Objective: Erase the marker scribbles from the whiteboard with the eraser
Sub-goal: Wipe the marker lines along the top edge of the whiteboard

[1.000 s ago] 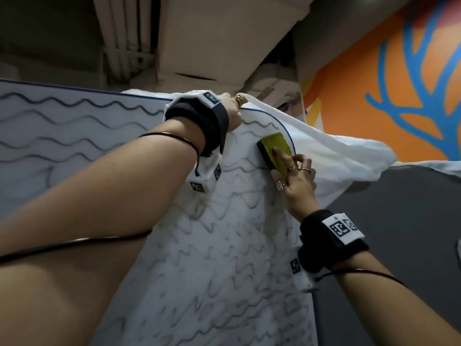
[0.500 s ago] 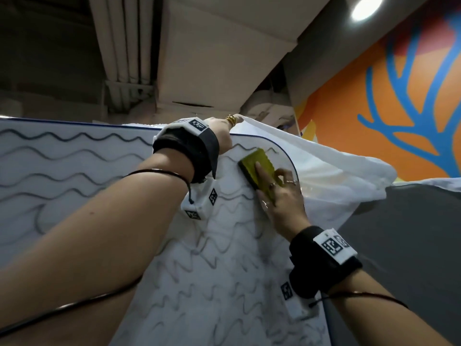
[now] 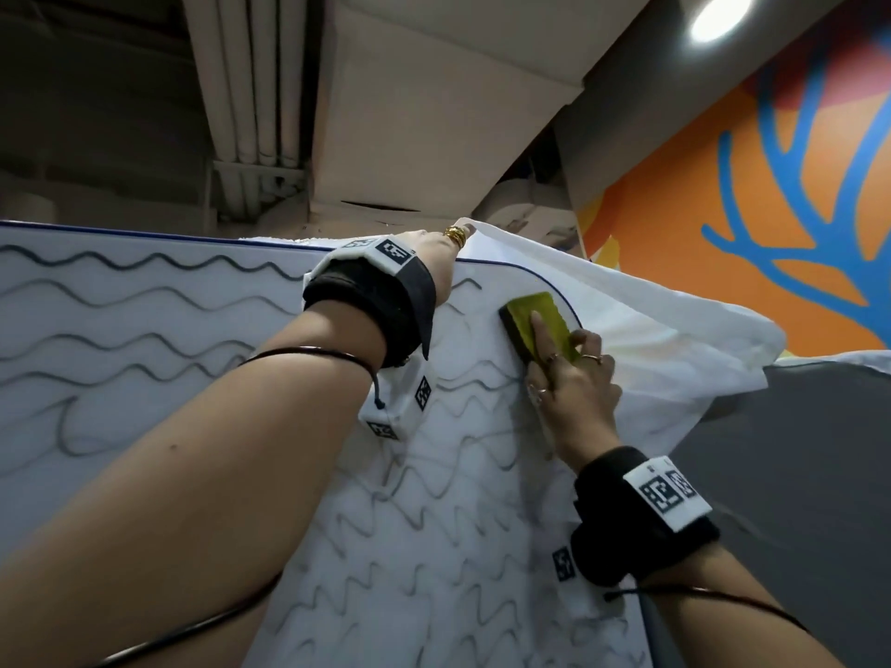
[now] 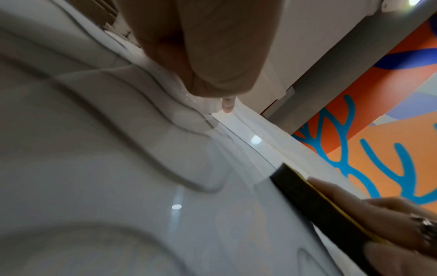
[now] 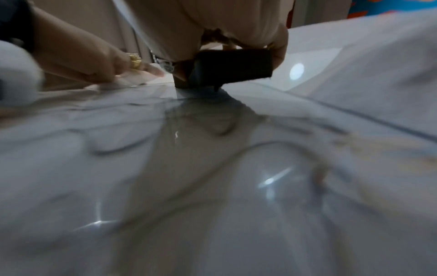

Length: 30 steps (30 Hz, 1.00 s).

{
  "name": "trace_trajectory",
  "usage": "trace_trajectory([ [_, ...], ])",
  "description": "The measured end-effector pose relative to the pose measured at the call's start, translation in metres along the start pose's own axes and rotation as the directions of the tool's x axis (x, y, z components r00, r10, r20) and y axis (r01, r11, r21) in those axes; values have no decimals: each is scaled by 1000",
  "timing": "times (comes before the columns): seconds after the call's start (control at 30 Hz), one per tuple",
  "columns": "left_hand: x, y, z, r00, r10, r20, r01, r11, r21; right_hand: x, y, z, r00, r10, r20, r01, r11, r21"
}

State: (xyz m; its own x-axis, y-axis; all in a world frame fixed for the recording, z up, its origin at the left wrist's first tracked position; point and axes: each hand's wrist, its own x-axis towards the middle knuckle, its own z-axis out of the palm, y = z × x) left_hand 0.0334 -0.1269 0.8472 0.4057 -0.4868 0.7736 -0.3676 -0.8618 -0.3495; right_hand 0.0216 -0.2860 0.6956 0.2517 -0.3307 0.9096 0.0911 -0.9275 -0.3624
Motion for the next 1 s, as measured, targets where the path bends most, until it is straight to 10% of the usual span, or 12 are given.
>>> trace_trajectory([
  [0.13, -1, 2, 1, 1000, 6, -4, -6, 1000, -3, 27, -2, -10, 992, 126, -3, -126, 992, 24],
  [0.33, -6, 0, -4, 1000, 19, 15, -19, 1000, -14, -5, -26, 5, 993, -116, 28, 116, 993, 6],
  [0.53, -19, -13, -19, 995, -66, 69, 72, 993, -94, 10, -17, -10, 998, 7, 54, -7, 1000, -8],
  [0.77, -34, -43, -30, 997, -73, 35, 78, 986, -149, -11, -72, -1, 973, -212, 95, 214, 977, -17],
  [1.0, -37, -51, -31, 998, -48, 38, 54, 980, -194, 6, -83, -12, 991, -81, 106, 85, 996, -30],
])
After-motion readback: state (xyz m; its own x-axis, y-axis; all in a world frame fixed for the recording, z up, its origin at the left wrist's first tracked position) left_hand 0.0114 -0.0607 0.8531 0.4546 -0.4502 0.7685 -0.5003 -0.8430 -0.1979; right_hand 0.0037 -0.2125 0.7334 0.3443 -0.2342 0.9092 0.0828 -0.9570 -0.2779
